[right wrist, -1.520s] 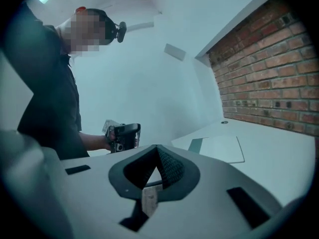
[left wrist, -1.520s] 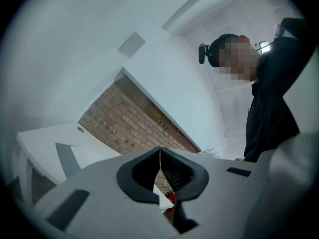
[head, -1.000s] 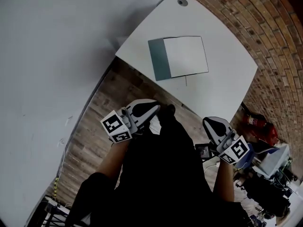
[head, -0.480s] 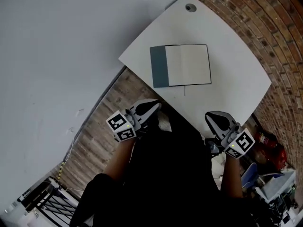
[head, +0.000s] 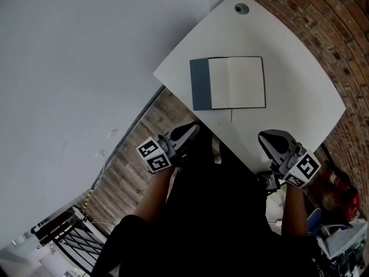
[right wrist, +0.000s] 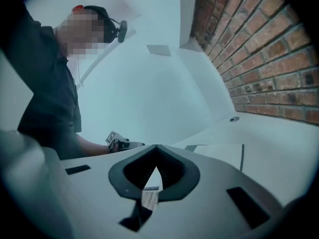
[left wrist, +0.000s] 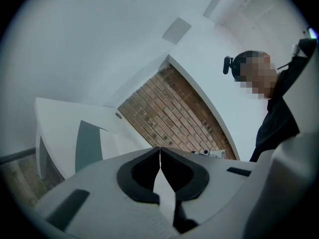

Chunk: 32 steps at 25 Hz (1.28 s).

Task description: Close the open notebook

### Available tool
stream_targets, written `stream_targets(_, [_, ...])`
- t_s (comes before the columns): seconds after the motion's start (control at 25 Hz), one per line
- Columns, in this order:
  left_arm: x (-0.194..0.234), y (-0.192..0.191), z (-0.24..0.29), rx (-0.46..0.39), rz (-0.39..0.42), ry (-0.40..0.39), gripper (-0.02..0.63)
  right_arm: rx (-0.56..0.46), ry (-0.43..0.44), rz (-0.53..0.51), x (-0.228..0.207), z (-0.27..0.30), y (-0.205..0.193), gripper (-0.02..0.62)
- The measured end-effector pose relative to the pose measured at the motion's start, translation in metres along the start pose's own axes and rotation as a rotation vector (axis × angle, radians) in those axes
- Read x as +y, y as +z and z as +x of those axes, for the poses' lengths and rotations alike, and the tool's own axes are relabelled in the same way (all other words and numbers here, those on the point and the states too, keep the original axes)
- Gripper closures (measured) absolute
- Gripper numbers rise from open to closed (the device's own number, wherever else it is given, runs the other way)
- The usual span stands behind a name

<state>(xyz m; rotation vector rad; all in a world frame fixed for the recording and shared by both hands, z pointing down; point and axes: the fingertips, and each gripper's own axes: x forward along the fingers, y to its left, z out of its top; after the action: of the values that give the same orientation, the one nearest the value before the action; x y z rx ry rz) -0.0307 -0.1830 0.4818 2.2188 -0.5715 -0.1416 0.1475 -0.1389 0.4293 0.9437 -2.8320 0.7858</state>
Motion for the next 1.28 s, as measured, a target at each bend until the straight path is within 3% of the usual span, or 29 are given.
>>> stream_targets(0.12, [0.026,0.001,0.000,-0.024,-0.070,0.020,0.589,-0.006,0.005,0.005,-0.010,0.012,0.006,0.591])
stream_targets(0.28, [0.068,-0.013,0.000,0.005,-0.095,0.105,0.588,-0.036,-0.023,0.005,-0.028,0.028,0.014,0.591])
stream_targets(0.4, [0.089,-0.026,0.000,0.000,-0.138,0.125,0.586,-0.004,-0.038,0.006,-0.040,0.039,0.011,0.591])
stream_targets(0.44, [0.095,-0.031,0.001,-0.001,-0.157,0.129,0.576,0.006,-0.041,0.008,-0.043,0.042,0.011,0.591])
stream_targets(0.52, [0.107,-0.038,0.001,-0.002,-0.205,0.147,0.477,0.017,-0.041,0.010,-0.046,0.048,0.012,0.591])
stream_targets(0.72, [0.131,-0.054,-0.005,0.007,-0.301,0.157,0.463,0.044,-0.036,0.023,-0.048,0.066,0.006,0.591])
stream_targets(0.8, [0.131,-0.060,-0.002,0.014,-0.374,0.134,0.463,0.063,-0.035,0.030,-0.047,0.070,0.000,0.591])
stream_targets(0.96, [0.112,-0.062,0.015,-0.066,-0.670,0.066,0.463,0.076,-0.040,0.048,-0.048,0.073,-0.007,0.591])
stream_targets(1.04, [0.107,-0.070,0.026,-0.091,-0.758,0.067,0.463,0.075,-0.050,0.057,-0.050,0.072,-0.008,0.591])
stream_targets(1.16, [0.112,-0.084,0.035,-0.120,-0.789,0.126,0.462,0.078,-0.060,0.068,-0.055,0.071,-0.010,0.591])
stream_targets(1.28, [0.119,-0.093,0.040,-0.127,-0.743,0.213,0.449,0.081,-0.062,0.071,-0.057,0.066,-0.013,0.591])
